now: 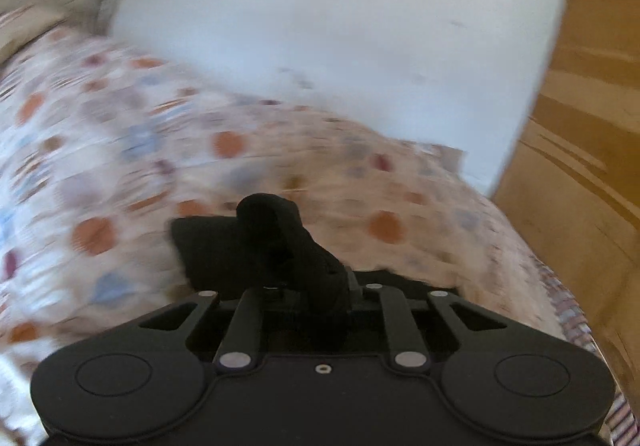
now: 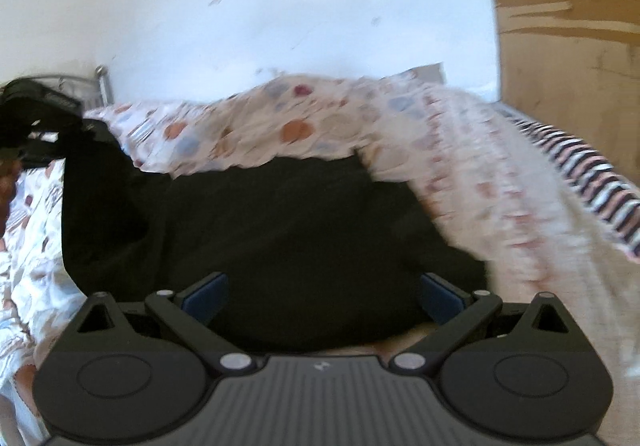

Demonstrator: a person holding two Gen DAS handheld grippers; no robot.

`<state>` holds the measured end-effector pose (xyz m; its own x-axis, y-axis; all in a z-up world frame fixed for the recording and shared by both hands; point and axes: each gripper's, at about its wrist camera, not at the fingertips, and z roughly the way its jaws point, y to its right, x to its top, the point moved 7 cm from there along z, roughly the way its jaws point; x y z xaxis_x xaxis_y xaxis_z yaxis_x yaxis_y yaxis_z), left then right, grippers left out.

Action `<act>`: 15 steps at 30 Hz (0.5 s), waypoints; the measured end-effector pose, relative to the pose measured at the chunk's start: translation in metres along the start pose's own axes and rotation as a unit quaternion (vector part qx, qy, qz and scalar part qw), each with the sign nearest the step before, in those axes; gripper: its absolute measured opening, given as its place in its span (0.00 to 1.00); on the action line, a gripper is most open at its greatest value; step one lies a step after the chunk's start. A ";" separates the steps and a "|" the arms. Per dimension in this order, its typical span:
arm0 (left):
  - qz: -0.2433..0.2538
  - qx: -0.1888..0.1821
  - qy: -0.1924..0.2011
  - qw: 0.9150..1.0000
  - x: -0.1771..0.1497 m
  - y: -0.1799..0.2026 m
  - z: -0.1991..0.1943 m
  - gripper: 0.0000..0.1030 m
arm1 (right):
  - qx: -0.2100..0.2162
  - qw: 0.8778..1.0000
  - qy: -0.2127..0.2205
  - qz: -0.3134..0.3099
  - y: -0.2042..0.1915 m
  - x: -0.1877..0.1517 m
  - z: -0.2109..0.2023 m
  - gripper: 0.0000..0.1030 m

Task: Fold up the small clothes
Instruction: 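Close the left gripper on the black shirt bundle and lift it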

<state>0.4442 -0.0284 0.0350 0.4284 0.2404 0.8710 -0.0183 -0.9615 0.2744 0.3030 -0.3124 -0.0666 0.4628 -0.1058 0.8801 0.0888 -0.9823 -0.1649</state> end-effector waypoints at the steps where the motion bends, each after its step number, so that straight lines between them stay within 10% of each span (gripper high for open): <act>1: 0.013 -0.012 -0.003 1.000 -0.002 0.017 0.003 0.17 | -0.012 1.000 0.004 0.002 0.011 -0.001 -0.008 1.00; 15: 0.149 -0.157 -0.125 0.968 -0.132 0.155 0.012 0.19 | -0.179 0.984 0.006 -0.023 0.124 -0.043 -0.095 1.00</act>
<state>0.3958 -0.2109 -0.0418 0.5671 -0.1190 0.8150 -0.4311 -0.8861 0.1705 0.2108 -0.4439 -0.0824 0.4543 -0.0596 0.8888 -0.2084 -0.9772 0.0410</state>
